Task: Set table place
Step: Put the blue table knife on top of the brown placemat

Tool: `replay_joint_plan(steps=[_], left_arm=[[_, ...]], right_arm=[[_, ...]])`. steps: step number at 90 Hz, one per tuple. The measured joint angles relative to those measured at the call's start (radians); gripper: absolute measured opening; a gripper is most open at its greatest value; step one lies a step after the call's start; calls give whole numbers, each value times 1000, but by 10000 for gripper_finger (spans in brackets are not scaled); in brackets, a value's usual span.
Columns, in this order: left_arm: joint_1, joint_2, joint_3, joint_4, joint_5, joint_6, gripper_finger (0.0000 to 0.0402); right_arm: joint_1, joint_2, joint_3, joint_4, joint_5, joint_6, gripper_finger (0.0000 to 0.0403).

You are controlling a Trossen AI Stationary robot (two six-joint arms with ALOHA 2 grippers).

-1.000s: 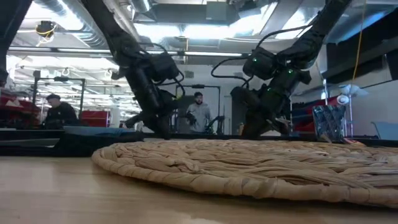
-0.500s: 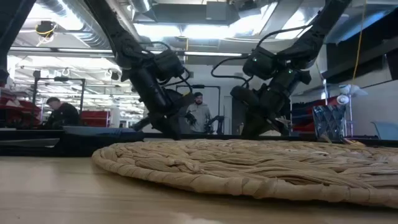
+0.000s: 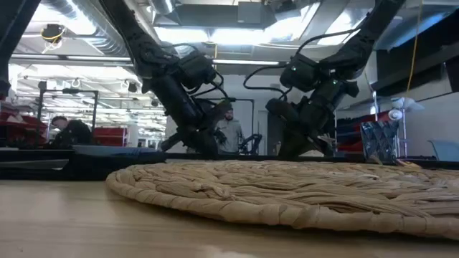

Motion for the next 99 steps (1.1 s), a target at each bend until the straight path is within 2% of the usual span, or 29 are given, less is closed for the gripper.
replay_joint_plan(steps=[34, 53, 65, 76, 99], left_arm=[[-33, 13, 0, 1, 1, -7, 0], [-28, 13, 0, 41, 8, 2, 0], [-22, 13, 0, 115, 55, 25, 0], [-7, 13, 1, 176, 91, 26, 0], [24, 13, 4, 180, 114, 38, 0]], right_arm=[[160, -3, 1, -49, 11, 65, 0], [213, -3, 0, -54, -35, 106, 0], [219, -3, 0, -54, -58, 135, 0], [218, -13, -1, -54, -34, 146, 0], [202, -30, 6, -52, 12, 146, 0]])
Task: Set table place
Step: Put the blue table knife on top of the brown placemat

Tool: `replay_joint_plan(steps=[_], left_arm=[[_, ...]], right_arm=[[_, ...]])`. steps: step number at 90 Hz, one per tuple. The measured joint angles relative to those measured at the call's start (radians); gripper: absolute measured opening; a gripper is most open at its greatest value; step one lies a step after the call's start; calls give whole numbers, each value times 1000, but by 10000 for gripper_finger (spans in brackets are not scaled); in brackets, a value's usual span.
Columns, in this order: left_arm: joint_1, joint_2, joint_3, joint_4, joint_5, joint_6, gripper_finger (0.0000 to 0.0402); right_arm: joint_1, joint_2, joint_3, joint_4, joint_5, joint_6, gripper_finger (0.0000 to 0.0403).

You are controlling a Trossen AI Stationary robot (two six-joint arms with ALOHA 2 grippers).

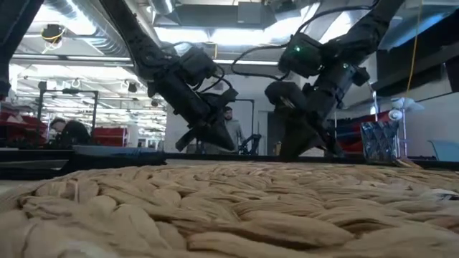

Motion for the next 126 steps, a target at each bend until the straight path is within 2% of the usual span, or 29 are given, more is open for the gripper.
replay_joint_plan(steps=[48, 126], left_arm=[[0, 0, 0, -1, 2, 8, 0], [0, 0, 0, 4, 21, 13, 0]], right_arm=[[0, 0, 0, 3, 31, -4, 0], [0, 0, 1, 8, 14, -26, 0]])
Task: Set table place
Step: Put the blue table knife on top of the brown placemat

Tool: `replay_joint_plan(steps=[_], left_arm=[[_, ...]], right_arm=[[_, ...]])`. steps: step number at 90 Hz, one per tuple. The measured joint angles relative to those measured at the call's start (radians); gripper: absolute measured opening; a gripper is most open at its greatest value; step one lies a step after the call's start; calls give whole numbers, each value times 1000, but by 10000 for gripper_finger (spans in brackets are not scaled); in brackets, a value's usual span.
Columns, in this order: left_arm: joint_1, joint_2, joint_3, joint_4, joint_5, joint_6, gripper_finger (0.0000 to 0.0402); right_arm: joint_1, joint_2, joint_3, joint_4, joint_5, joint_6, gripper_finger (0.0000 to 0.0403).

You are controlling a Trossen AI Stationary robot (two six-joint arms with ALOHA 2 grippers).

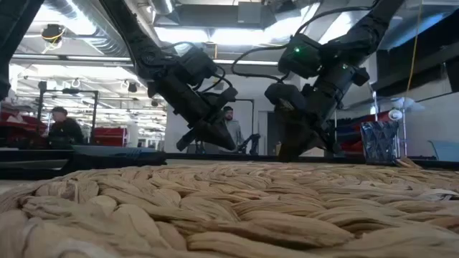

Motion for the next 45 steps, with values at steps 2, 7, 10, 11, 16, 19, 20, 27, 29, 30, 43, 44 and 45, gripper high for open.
replay_joint_plan(steps=[2, 7, 10, 11, 16, 19, 20, 27, 29, 30, 43, 44, 45], left_arm=[[0, 0, 0, 2, 0, 2, 0], [0, 0, 0, 4, 0, 2, 0], [0, 0, 0, 4, 0, 2, 0], [0, 0, 0, 4, 0, 2, 0], [0, 0, 0, 4, 0, 2, 0], [0, 0, 0, 4, 0, 2, 0], [0, 0, 0, 4, 0, 2, 0], [0, 0, 0, 4, 2, 2, 0], [0, 0, 0, 4, 5, 2, 0], [0, 0, 0, 4, 5, 2, 0], [0, 0, 0, 6, 7, -3, 0], [0, 0, 0, 7, 7, -3, 0], [0, 0, 0, 8, 7, -3, 0]], right_arm=[[0, 0, 0, 0, 0, 0, 0], [0, 0, 0, 0, 0, 0, 0], [0, 0, 0, 0, 0, 0, 0], [0, 0, 0, 0, 0, 0, 0], [0, 0, 0, 0, 0, 0, 0], [0, 0, 0, 0, 0, -1, 0], [0, 0, 0, 0, 1, -1, 0], [0, -4, 0, -1, 16, -1, 0], [0, -7, 0, -2, 22, -1, 0], [0, -8, 0, -2, 25, -1, 0], [-6, -40, 1, 5, 74, -1, 0], [-8, -41, 1, 5, 76, -1, 0], [-10, -42, 1, 4, 77, -1, 0]])
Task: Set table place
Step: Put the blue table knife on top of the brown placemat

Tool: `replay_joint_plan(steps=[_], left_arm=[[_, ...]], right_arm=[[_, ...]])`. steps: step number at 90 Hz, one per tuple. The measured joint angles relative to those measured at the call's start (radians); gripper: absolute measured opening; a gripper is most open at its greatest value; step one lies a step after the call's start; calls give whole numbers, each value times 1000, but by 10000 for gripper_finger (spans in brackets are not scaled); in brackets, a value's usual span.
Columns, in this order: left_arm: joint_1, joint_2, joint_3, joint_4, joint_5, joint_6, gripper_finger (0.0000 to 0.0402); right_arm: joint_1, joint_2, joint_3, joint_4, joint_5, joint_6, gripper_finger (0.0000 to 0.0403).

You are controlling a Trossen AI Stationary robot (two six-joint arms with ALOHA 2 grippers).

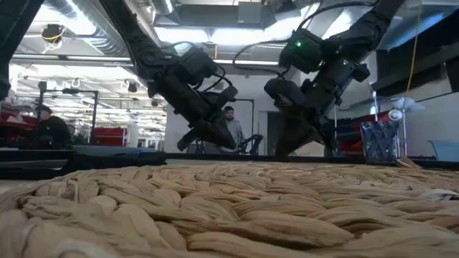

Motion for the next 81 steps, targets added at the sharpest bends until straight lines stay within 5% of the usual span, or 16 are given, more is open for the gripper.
replay_joint_plan(steps=[81], left_arm=[[7, 0, 0, 6, 38, -66, 0]], right_arm=[[-108, -2, 31, 57, 91, -26, 0]])
